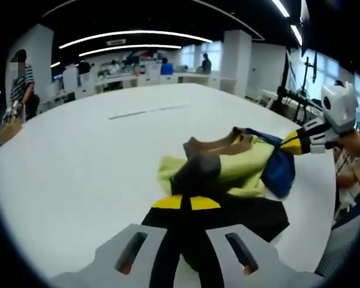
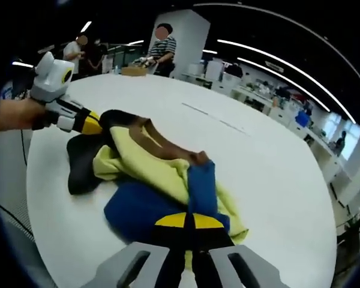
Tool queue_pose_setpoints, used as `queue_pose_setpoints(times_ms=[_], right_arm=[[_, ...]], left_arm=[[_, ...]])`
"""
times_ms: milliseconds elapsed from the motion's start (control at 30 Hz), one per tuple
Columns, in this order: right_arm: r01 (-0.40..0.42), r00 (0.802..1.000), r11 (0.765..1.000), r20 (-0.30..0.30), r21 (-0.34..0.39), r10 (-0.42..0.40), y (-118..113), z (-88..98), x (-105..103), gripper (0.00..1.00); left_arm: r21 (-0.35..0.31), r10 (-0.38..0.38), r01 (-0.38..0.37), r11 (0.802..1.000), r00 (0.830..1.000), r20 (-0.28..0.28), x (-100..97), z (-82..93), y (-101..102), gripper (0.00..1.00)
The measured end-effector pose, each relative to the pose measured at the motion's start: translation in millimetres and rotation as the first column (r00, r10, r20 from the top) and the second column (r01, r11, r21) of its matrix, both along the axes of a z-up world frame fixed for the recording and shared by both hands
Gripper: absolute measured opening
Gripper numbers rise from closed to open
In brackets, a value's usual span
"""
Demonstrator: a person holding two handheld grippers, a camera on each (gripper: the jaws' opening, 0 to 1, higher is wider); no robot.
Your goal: Fold the garment on the visible template until the final outline fits inside the template.
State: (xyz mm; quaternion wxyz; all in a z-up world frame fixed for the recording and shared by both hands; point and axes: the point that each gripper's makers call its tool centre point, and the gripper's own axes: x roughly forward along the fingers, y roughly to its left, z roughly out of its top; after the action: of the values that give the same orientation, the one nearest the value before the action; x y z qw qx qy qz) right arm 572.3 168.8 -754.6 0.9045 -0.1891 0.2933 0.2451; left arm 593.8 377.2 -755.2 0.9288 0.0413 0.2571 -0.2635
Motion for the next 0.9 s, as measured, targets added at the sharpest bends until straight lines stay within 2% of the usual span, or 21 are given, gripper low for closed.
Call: queue_pose_setpoints(times_ms=[133,433,700,900], right_arm=[[0.001,1.0,1.0,0.024,0.001,-0.001,-2,7.5,-1,0.0],[0.016,0.995,1.0,0.096,0.023,-0.018,-13,38.3,7,0.0],[0.02,0.993,0.999,0.118,0.049,-0.026,-16,57.6,14,0.0],[0.028,0.99,0.998,0.138,0.05,-0.034,-22,71.4,21,0.0]], left_arm=[[-0.01,0.011,-0.011,1.0,1.0,0.003,-1.0,2.9,1,0.0],[-0.044,0.024,-0.022,0.999,0.998,0.056,-5.7,33.1,1,0.0],[-0.099,0.059,-0.049,0.994,0.993,0.102,-3.5,62.7,6,0.0],[-0.139,0.061,-0.045,0.989,0.991,0.116,-4.5,79.6,3,0.0]])
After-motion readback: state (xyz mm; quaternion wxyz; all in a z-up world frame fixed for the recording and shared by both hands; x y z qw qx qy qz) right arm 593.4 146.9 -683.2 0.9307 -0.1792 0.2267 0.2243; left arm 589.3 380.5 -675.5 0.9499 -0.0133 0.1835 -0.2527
